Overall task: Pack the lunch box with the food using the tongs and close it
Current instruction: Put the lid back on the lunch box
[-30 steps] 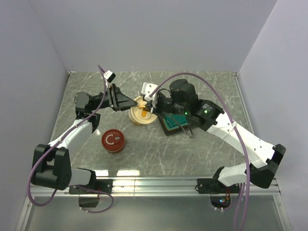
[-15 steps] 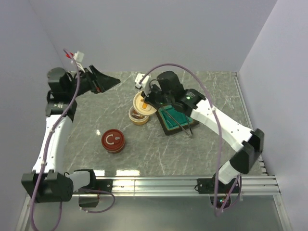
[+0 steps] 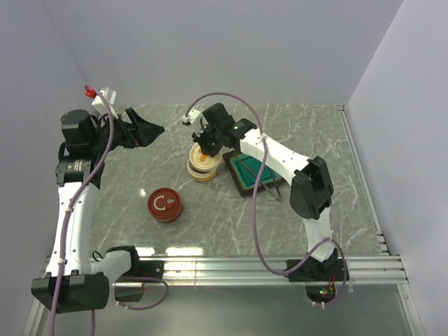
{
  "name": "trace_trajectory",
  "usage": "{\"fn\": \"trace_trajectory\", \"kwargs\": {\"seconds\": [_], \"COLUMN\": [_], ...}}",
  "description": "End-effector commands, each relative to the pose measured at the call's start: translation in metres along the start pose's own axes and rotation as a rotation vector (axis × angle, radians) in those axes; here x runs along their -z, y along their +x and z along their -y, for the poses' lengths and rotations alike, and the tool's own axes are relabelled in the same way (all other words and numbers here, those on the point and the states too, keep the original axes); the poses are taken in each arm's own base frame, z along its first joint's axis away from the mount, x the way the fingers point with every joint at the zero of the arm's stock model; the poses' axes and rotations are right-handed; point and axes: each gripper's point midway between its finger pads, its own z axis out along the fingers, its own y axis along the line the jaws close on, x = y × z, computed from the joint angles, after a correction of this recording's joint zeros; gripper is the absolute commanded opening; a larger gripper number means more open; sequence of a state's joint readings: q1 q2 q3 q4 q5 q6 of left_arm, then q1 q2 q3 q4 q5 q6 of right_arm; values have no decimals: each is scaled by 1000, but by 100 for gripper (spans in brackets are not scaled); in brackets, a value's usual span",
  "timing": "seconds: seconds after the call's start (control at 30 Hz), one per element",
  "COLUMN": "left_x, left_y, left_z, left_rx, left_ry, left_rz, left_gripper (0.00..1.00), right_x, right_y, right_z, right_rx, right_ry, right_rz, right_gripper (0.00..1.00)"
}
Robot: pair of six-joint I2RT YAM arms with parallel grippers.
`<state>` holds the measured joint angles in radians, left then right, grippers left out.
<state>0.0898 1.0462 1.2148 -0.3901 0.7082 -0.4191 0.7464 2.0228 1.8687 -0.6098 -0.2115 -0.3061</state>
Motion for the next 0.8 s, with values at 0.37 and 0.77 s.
{"fn": "trace_trajectory", "kwargs": {"seconds": [0.37, 0.77], "left_x": [-2, -5], "left_y": [-2, 2], "left_z": [-12, -12], "left_rx": [56, 87], "left_ry": [0, 34], "left_rz": [4, -12], "left_gripper": [99, 99], "right_x": [-23, -40], "right_y": [-24, -11], "right_z": [10, 19], "right_rx": [-122, -183], "right_ry": [-14, -28], "right_rz": [135, 120], "right_gripper": [0, 0]}}
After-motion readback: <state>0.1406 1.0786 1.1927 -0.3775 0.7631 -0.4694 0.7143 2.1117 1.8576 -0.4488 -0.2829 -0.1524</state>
